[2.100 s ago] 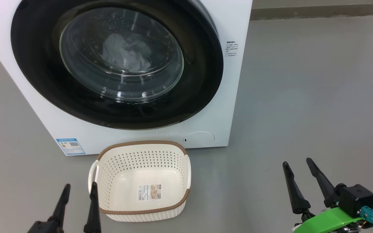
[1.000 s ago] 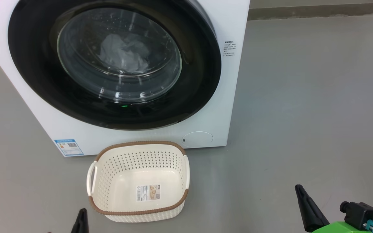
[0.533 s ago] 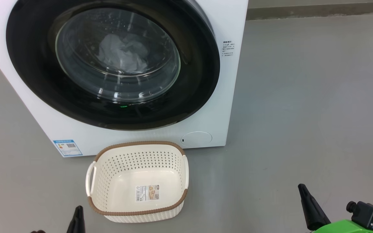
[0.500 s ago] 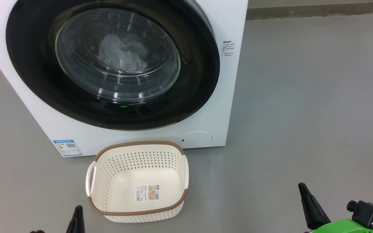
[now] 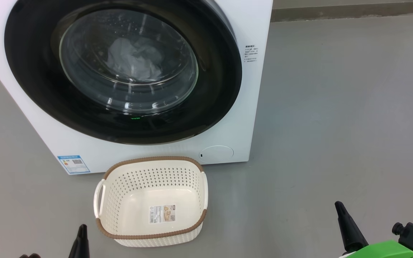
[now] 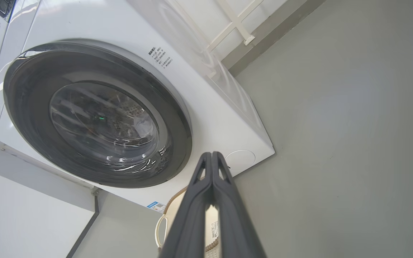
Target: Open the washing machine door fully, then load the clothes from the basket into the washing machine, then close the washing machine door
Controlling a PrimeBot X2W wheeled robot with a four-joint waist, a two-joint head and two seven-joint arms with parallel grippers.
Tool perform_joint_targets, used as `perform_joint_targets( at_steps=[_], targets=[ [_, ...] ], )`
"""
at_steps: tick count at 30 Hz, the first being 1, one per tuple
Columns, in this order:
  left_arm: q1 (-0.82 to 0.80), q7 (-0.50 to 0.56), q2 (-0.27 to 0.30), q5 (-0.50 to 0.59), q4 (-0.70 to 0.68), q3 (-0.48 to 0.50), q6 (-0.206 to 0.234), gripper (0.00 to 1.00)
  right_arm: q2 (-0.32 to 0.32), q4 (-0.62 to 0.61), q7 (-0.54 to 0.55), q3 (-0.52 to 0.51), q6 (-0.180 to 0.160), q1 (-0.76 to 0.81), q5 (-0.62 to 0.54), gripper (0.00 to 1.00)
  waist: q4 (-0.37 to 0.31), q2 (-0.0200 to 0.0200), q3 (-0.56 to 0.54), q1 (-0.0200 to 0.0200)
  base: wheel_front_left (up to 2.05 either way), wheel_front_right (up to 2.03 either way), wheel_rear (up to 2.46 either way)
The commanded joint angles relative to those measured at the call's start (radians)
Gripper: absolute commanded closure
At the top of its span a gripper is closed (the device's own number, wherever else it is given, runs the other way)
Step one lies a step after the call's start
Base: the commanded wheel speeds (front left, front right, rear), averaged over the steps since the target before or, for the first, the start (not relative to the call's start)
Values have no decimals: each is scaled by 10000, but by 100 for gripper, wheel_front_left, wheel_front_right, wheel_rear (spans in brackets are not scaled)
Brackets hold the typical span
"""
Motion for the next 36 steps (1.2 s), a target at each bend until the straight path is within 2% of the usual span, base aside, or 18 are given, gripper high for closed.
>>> perform_joint_targets(
  at_steps=[1, 36],
  targets=[
    [-432, 67, 75, -281, -179, 252, -130, 100, -114, -204, 62, 55, 6, -512, 330, 100, -4, 0, 0, -1, 0, 0, 0],
    [-1000, 962, 44, -3895, 60, 953, -548, 100, -142, 152, 709, -211, 10, -952, 4119, 100, -125, 0, 16, -1, 0, 0, 0]
  ],
)
